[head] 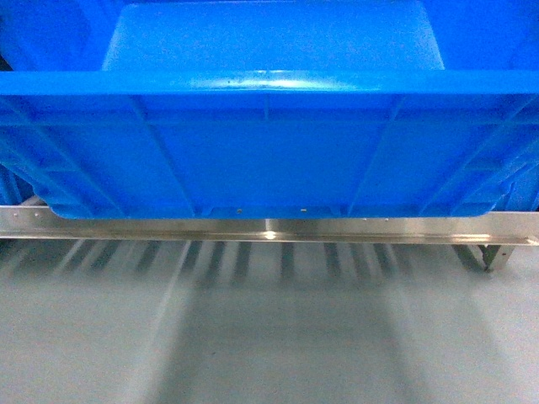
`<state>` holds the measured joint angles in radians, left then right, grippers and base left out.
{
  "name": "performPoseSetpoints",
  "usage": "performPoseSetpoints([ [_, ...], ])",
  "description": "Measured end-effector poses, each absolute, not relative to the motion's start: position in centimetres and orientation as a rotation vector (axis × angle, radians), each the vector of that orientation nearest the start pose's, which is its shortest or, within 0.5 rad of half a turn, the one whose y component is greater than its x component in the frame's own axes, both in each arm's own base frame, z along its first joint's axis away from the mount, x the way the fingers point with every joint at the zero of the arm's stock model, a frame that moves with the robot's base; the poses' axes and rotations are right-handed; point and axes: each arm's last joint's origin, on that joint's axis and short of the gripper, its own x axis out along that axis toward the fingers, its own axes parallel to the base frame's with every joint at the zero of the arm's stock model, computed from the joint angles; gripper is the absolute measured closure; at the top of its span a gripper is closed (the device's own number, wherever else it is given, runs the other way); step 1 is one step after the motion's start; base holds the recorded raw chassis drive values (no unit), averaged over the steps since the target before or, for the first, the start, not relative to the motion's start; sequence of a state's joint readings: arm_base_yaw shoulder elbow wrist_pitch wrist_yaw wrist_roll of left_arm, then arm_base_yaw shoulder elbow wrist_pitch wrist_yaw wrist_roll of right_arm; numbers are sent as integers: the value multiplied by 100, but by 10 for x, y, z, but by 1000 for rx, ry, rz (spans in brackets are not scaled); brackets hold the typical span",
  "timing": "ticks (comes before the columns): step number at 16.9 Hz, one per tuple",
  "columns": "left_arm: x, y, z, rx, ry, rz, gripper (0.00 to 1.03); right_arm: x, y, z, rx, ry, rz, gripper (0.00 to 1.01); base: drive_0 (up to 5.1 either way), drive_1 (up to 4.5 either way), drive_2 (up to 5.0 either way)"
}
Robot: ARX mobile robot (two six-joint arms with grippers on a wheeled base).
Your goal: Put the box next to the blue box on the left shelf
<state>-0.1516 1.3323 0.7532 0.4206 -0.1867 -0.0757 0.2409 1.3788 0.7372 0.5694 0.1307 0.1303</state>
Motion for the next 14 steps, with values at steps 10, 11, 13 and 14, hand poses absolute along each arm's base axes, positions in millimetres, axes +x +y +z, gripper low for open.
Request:
performPoseSetpoints([
  [10,288,-39,261,-50,155,40,95,290,67,257,116,77,105,94,0,0,0],
  [11,288,-39,261,-49,154,41,95,290,67,257,117,79,106,94,0,0,0],
  [13,288,-39,261,-49,154,40,95,290,67,257,117,78,105,94,0,0,0],
  [14,288,-39,260,-48,160,41,95,290,67,256,116,84,105,94,0,0,0],
])
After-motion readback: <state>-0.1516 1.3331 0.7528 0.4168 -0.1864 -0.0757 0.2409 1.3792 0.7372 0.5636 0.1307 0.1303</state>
